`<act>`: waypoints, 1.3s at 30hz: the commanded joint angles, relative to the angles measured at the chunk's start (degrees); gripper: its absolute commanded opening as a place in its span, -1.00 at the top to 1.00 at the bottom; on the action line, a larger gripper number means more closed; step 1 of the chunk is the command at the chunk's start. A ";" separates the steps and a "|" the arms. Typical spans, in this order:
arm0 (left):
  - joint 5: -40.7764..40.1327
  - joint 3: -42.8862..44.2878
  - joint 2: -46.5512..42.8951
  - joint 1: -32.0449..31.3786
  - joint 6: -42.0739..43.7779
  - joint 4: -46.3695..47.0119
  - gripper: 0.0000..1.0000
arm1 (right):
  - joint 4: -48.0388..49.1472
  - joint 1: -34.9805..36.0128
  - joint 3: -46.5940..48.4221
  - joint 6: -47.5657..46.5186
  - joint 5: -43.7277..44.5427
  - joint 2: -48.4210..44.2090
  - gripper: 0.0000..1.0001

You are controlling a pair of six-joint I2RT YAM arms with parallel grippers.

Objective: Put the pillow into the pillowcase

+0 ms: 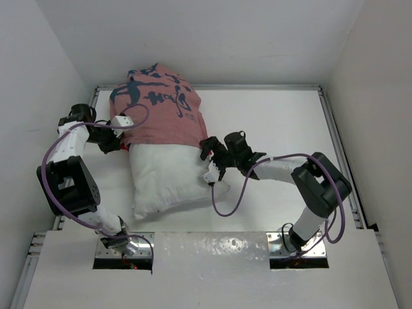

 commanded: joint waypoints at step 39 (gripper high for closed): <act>14.90 9.85 -7.70 2.40 -11.13 -4.86 1.00 | 2.90 0.79 1.71 48.81 -10.15 -13.68 1.00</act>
